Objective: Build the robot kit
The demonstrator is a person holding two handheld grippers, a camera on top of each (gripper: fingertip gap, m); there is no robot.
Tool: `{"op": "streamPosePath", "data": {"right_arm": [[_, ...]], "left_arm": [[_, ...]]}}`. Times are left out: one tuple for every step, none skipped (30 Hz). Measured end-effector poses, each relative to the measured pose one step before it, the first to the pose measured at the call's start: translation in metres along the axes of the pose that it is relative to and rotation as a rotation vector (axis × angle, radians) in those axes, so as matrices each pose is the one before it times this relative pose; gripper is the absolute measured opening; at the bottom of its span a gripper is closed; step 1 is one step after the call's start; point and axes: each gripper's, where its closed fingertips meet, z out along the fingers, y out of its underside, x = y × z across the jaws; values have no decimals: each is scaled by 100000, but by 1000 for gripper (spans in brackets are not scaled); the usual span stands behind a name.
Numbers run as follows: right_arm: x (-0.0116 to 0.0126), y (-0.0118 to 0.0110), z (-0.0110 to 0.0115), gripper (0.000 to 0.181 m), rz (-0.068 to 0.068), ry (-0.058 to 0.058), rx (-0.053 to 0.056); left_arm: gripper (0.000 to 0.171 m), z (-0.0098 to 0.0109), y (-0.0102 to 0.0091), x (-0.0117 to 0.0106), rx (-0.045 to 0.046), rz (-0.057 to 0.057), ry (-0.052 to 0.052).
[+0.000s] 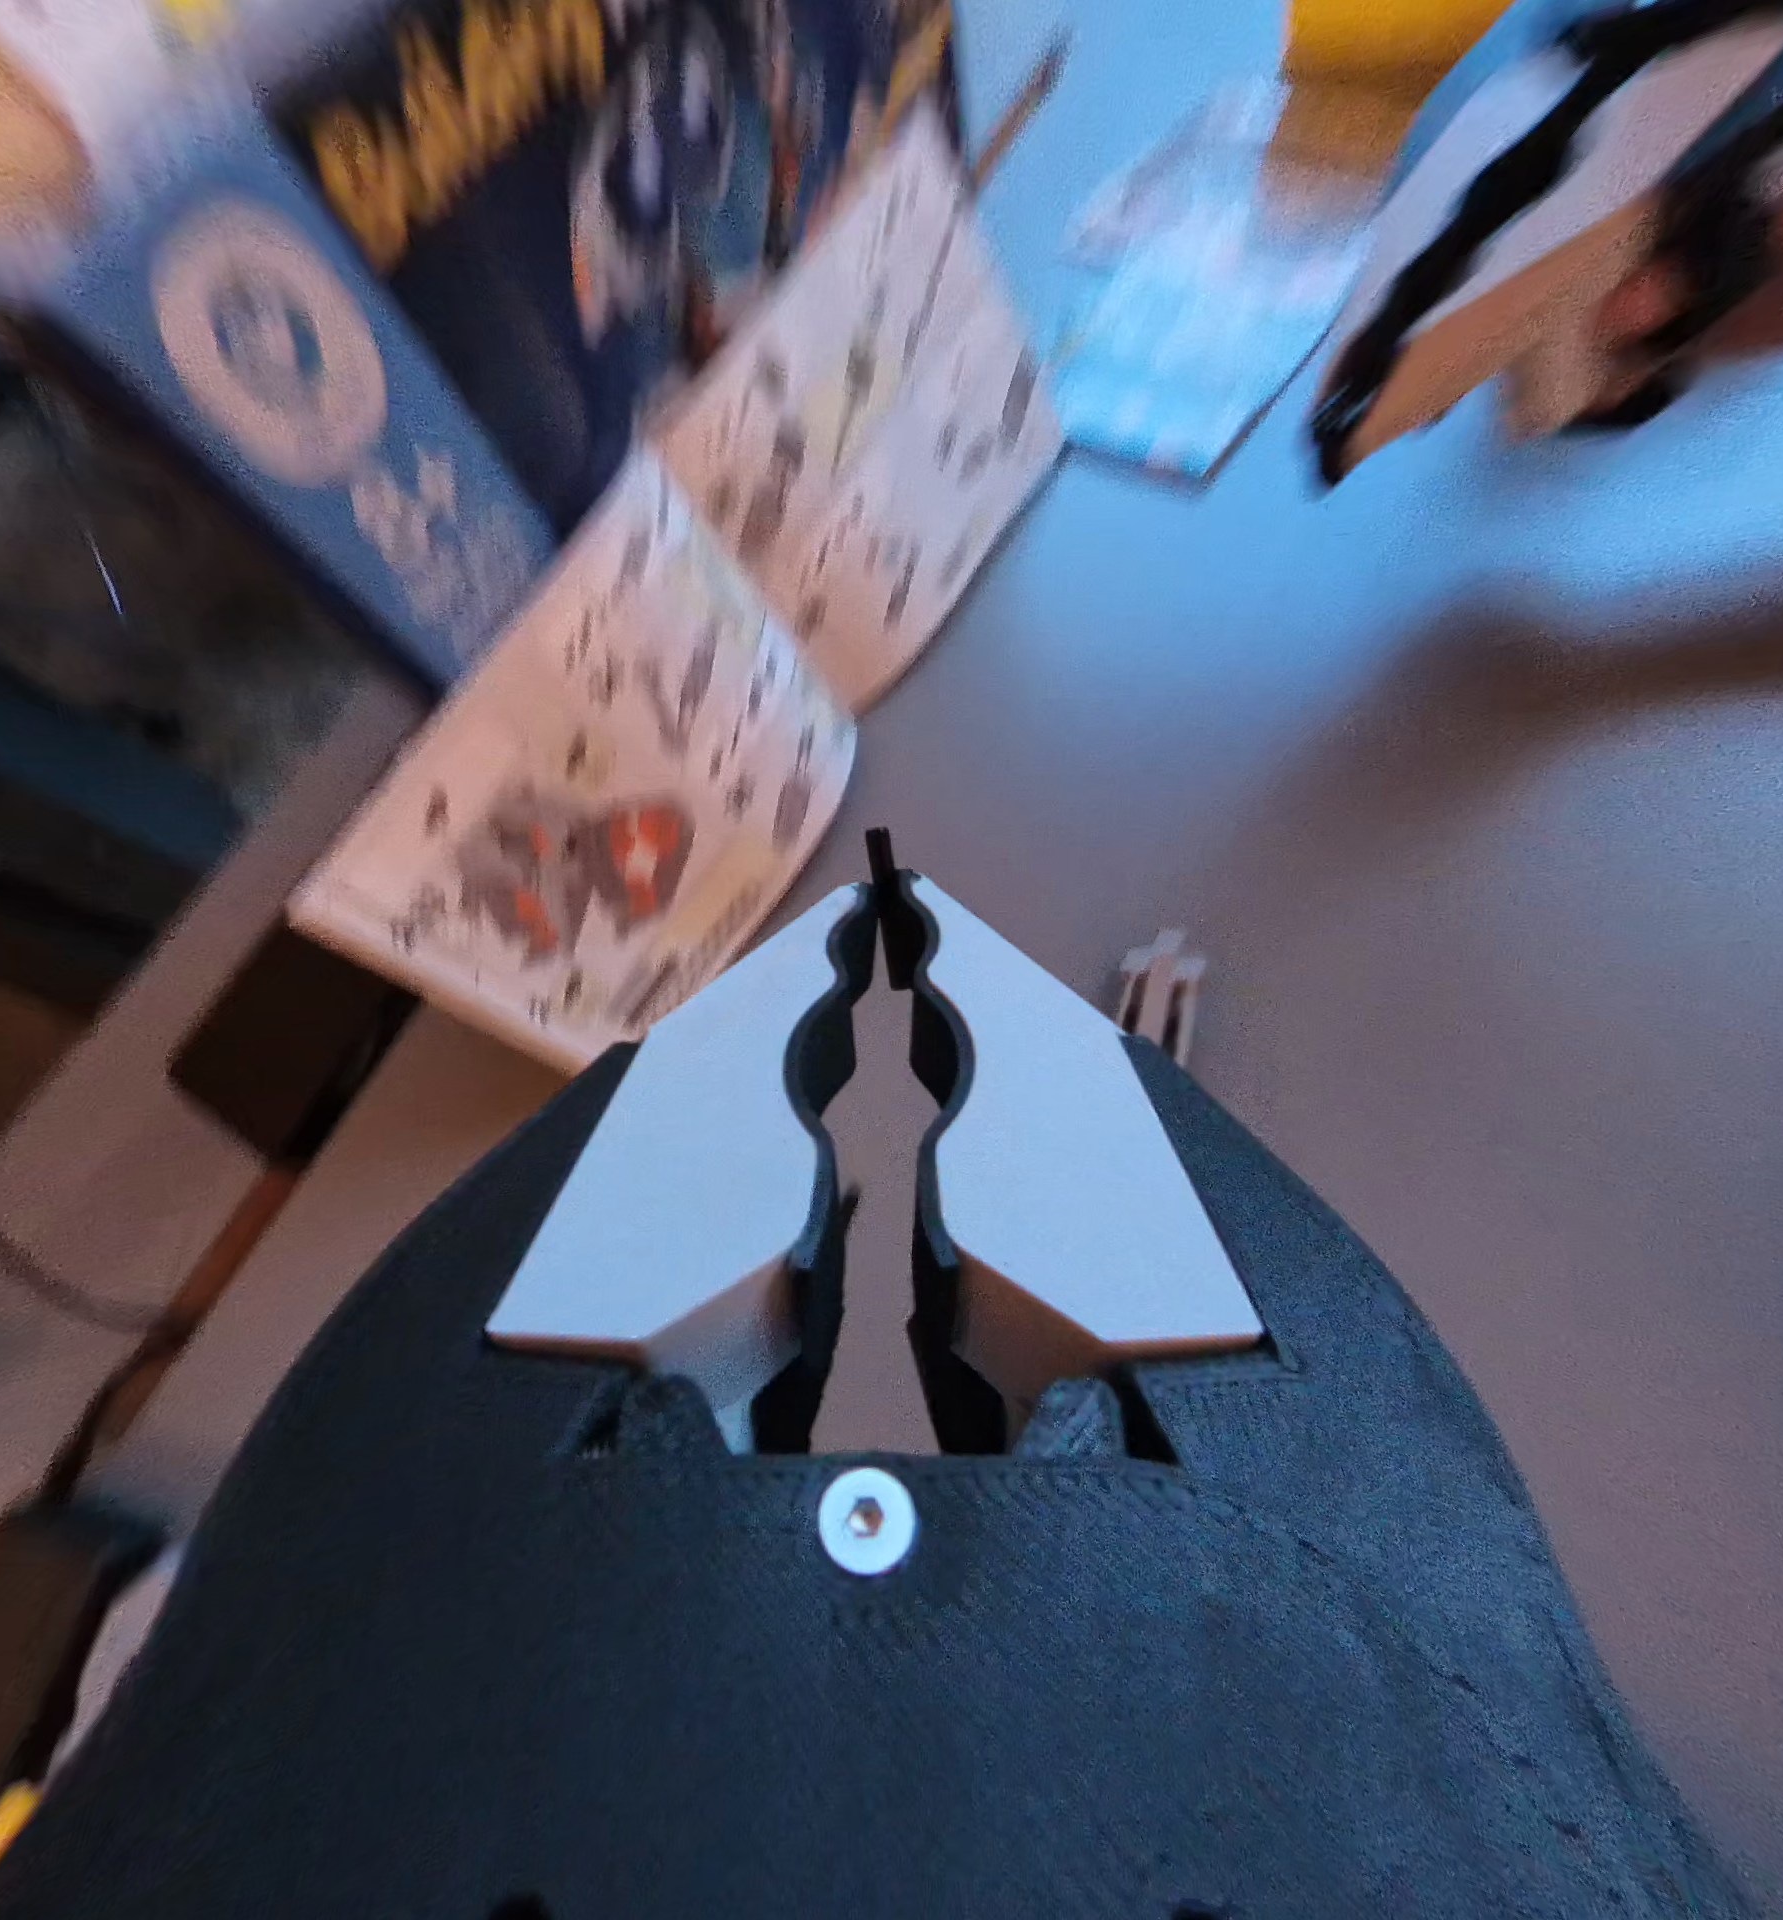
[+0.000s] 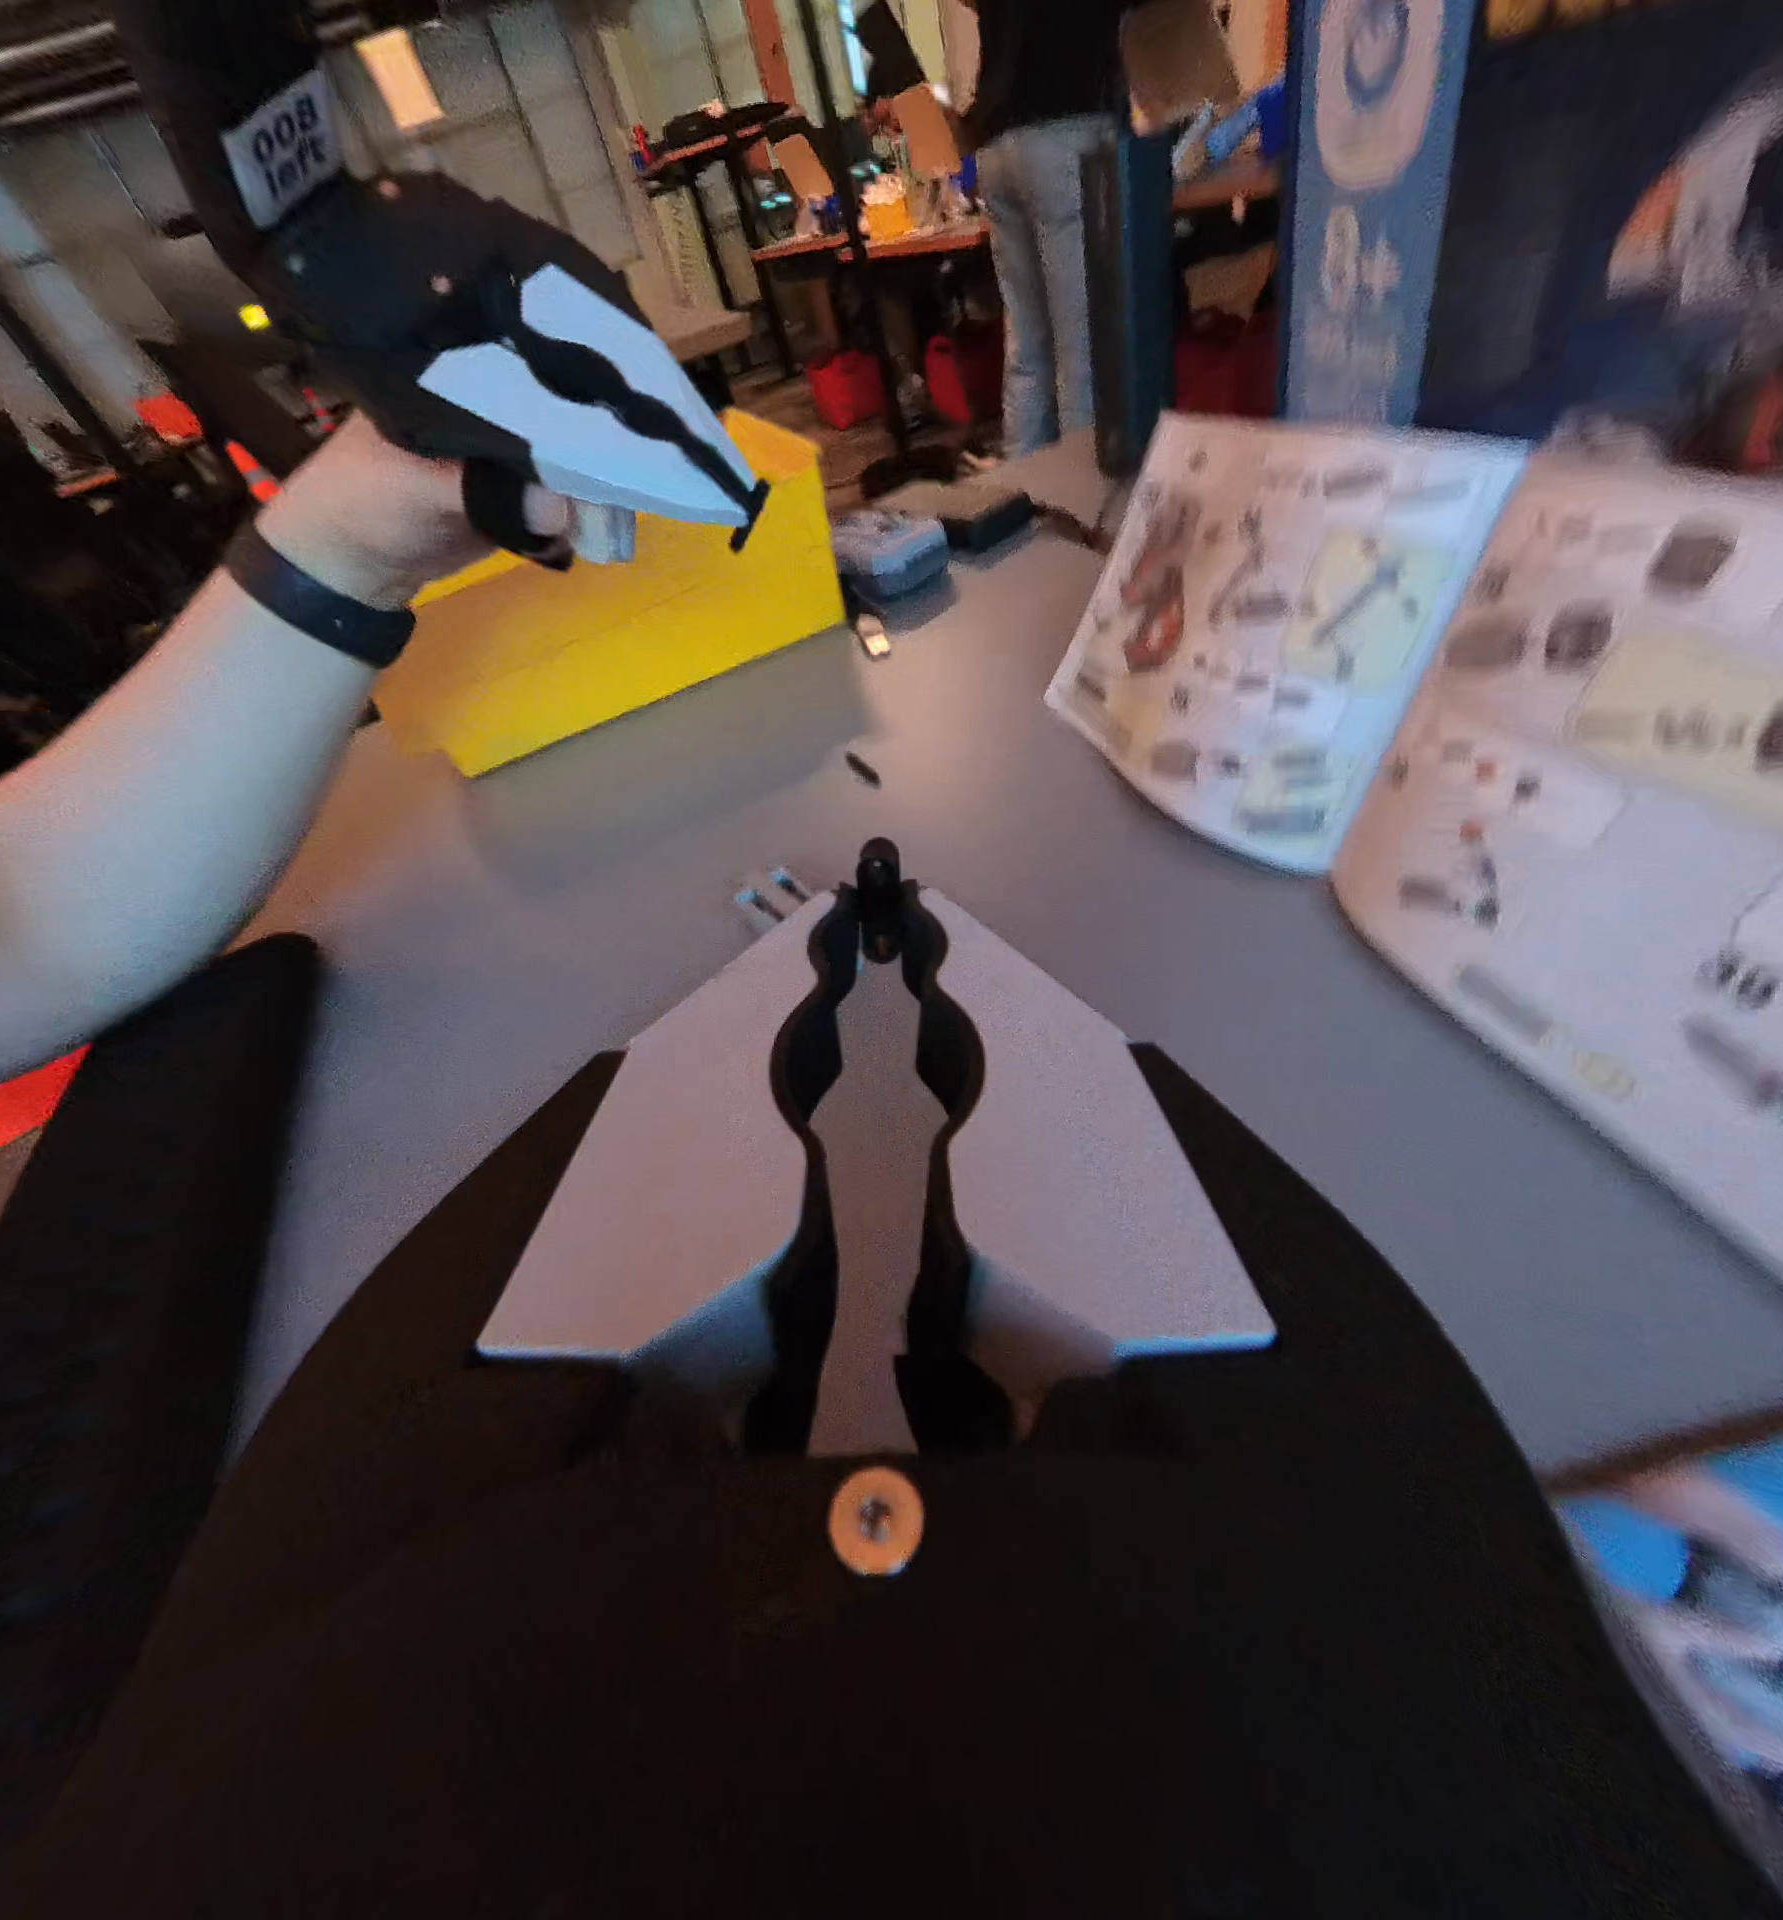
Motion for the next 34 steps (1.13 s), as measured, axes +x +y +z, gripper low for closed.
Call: {"op": "streamPosePath", "data": {"right_arm": [[-355,-1527,-72,7,-2186,-2818,1639],[-486,-1728,-38,7,-1992,-3613,2152],[-664,-1642,47,7,-1442,-5274,1204],[-772,-1389,62,8,-361,-6679,-253],[-1221,-1311,-14,8,-743,-10339,-134],[-737,-1568,5,8,1586,-6836,2146],[-734,-1445,-106,8,-43,-5710,2523],[-1160,-1203,-170,7,-1994,-6927,2747],[-1311,-908,-185,7,-3106,-6456,2861],[-1088,-575,-201,6,-4121,-3861,2570],[-829,-119,-265,6,-2868,-2258,842],[-716,68,-332,6,-75,-2456,357],[-569,-59,-349,6,2066,-2657,1216],[-501,-212,-317,6,2597,-2756,1859],[-556,-104,-232,6,1836,-2912,1121],[-361,179,-155,6,854,-1414,-1057],[3,270,-90,6,-122,1241,-2316],[-39,179,-43,6,-950,1531,-2426],[-339,25,-12,6,-1666,68,-1934],[-443,-170,-35,6,-2280,-148,-1127],[-503,-218,-91,6,-2807,-285,-862],[-630,-222,-134,6,-3031,-1142,-538],[-614,-182,-177,6,-2832,-1241,-502],[-531,-39,-185,6,-2001,-1308,-937],[-433,127,-216,6,-886,-1273,-1465],[-487,183,-218,6,-143,-2100,-1290],[-453,178,-205,6,237,-2211,-887],[-363,217,-171,6,322,-1894,-1001],[-437,232,-117,6,262,-2399,-956],[-445,194,-73,6,138,-2645,-537],[-305,54,-58,6,-298,-1919,194],[-207,-20,-52,6,-72,-1588,581],[-239,-36,-34,6,118,-1798,620],[-317,81,-11,6,33,-2144,-82]], "left_arm": [[0,-487,-1810,1076,6103,3345,2829],[1,-151,-911,626,-1671,3367,2547],[1,-111,-693,-260,-4157,1585,-1291],[1,-178,-1389,-170,-40,-185,-159],[1,-227,-2138,619,4516,-2208,4539],[1,-244,-2394,861,6215,-4121,5559],[1,-179,-2299,588,6851,-5301,2677],[1,-83,-1970,699,7564,-4147,1372],[1,46,-1444,980,7266,-1279,1004],[1,160,-880,1227,6292,1494,1326],[1,247,-601,1165,5399,3772,1697],[1,271,-522,692,2058,3212,1601],[1,201,-579,637,-1160,-3172,3646],[0,117,-924,1325,218,-6508,8645],[0,112,-1058,1519,3140,-4362,8767],[0,219,-687,826,3011,-965,3309],[0,358,29,289,-961,-1025,247],[0,462,583,107,-4521,-2107,-317],[0,468,585,-182,-4384,-1124,-2245],[0,461,411,-38,-2945,170,-1995],[0,456,299,440,-2500,-254,934],[0,450,158,742,-1938,-1386,2950],[0,467,-73,889,-430,-2006,4117],[0,504,-14,969,-518,-2899,5350],[0,547,121,862,-1008,-3575,5605],[0,559,172,694,-790,-4155,5560],[0,539,35,516,320,-4804,5563],[0,498,-104,267,1475,-5560,4860],[1,501,-4,84,950,-5580,4368],[0,492,199,-51,-335,-5003,4012],[0,444,186,-262,-285,-4573,2941],[0,377,109,-408,32,-4036,1962],[0,312,58,-300,79,-3218,2287],[0,216,-84,-123,803,-2785,2998]]}}
